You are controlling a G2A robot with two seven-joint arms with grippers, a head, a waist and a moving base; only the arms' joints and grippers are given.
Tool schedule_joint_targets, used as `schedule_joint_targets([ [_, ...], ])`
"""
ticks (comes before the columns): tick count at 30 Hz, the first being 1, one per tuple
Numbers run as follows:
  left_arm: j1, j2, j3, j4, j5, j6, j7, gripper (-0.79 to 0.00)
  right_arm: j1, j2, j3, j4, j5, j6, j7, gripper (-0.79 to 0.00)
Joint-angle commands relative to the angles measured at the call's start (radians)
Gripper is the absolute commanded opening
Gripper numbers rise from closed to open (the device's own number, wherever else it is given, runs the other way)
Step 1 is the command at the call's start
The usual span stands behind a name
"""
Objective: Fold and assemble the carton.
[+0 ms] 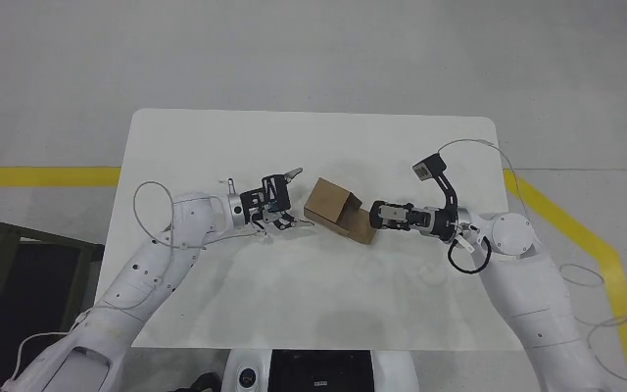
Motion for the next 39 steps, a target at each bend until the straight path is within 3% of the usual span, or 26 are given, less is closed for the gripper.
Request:
schedule_joint_targets([
  [1, -0.025, 0.001, 0.009, 0.020, 0.050, -0.020, 0.039, 0.000, 0.002, -0.001, -0.006, 0.002, 0.001, 0.000, -0.005, 0.000],
  [8, -0.059, 0.001, 0.046, 0.080, 0.126, -0.054, 0.154, 0.000, 0.006, -0.005, -0.040, 0.010, -0.020, 0.034, -0.024, 0.000],
  [16, -0.060, -0.005, 0.055, 0.090, 0.119, -0.007, 0.169, 0.000, 0.053, -0.026, -0.131, 0.107, -0.013, 0.054, -0.040, 0.000],
  [39, -0.062, 0.009, 0.065, 0.088, 0.199, -0.024, 0.208, 0.000, 0.220, -0.076, -0.221, 0.361, 0.013, -0.095, -0.068, 0.000],
])
